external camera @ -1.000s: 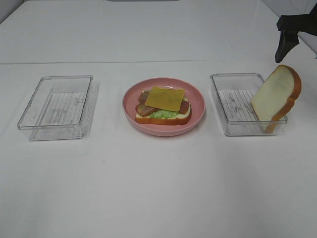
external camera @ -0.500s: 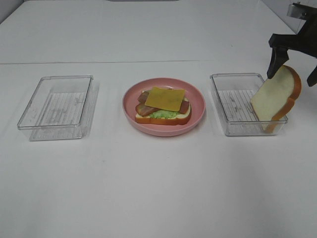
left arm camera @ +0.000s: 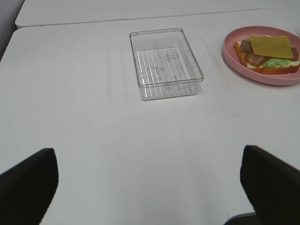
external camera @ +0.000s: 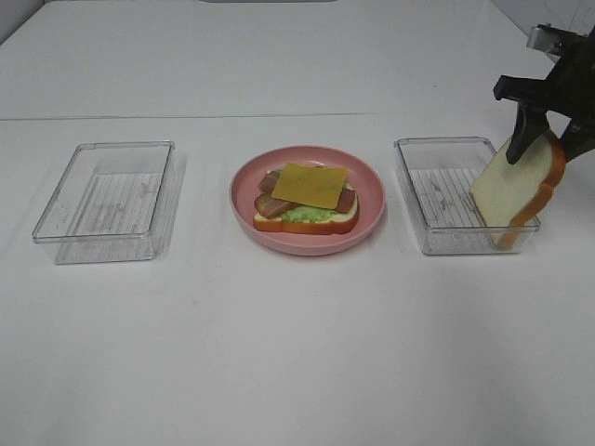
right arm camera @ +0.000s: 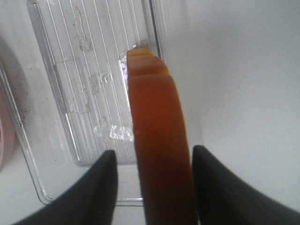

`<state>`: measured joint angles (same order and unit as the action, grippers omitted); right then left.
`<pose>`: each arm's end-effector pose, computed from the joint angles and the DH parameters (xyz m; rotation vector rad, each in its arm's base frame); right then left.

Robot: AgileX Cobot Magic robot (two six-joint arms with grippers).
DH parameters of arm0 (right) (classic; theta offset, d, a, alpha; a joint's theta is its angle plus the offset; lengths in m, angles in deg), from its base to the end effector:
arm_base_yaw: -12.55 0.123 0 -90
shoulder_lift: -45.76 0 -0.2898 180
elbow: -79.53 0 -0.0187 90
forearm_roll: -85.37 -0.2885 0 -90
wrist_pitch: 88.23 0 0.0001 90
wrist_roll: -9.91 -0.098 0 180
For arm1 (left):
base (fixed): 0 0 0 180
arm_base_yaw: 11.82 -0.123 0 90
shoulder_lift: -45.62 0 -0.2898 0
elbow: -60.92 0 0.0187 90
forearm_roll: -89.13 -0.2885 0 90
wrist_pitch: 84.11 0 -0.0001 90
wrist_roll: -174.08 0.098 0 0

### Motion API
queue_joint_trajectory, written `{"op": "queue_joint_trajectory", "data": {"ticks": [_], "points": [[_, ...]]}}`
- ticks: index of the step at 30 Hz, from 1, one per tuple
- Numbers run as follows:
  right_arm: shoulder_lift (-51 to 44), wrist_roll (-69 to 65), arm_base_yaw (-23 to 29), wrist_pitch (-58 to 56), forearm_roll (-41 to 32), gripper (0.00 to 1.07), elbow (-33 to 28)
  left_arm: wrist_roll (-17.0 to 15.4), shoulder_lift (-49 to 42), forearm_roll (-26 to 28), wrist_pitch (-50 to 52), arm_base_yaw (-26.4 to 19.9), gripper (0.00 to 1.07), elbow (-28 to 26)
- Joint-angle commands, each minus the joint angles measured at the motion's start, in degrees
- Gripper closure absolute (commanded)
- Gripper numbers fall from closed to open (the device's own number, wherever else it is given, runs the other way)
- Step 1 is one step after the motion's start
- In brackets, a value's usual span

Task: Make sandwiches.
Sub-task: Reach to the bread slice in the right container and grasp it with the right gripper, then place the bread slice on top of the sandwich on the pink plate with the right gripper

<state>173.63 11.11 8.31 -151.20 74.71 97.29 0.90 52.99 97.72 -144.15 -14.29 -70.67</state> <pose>0.4674 -0.0184 0.1743 0.1917 2.9970 0.2482 0.0288 -0.0115 0.2959 0.0830 2.0116 -0.0755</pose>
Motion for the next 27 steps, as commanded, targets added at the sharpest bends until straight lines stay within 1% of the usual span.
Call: {"op": "queue_joint_trajectory", "data": {"ticks": [1,11,12,13,14,15,18,20,22,23,27], "points": [[0.11,0.86,-0.17,0.06,-0.23,0.91,0.23,-0.29,-1.20,0.40,0.69,0.11,0.09,0.29],[0.11,0.86,-0.17,0.34,-0.23,0.91,0.23,-0.29,-1.20,0.40,0.69,0.11,0.09,0.29],[0.11,0.00,-0.17,0.00,-0.34,0.94,0.23,-0.29,-1.20,0.40,0.69,0.11,0.09,0.29],[0.11,0.00,-0.17,0.00,-0.34,0.94,0.23,-0.29,-1.20,0.40,0.69,0.11,0.09,0.29],[0.11,-0.69,-0.17,-0.17,-0.52,0.99,0.23,-0.29,-1.20,0.40,0.69,0.11,0.09,0.29],[-0.52,-0.69,-0.17,-0.17,-1.15,1.07,0.23,-0.29,-1.20,0.40,0.69,0.11,0.09,0.29],[-0.86,-0.57,-0.17,0.00,-1.55,1.07,0.23,-0.29,-1.20,0.40,0.69,0.11,0.09,0.29],[-3.27,-0.57,-0.17,0.11,-6.65,1.07,0.23,-0.29,-1.20,0.40,0.69,0.11,0.09,0.29],[-4.01,-0.57,-0.17,0.11,-7.62,1.07,0.23,-0.29,-1.20,0.40,0.69,0.11,0.09,0.29],[-6.13,-0.57,-0.11,0.00,-9.85,1.07,0.23,-0.29,-1.20,0.40,0.69,0.11,0.09,0.29],[-9.80,0.17,0.00,-0.17,-12.43,1.07,-0.40,-0.29,-1.20,0.40,0.69,0.11,0.09,0.29]]}}
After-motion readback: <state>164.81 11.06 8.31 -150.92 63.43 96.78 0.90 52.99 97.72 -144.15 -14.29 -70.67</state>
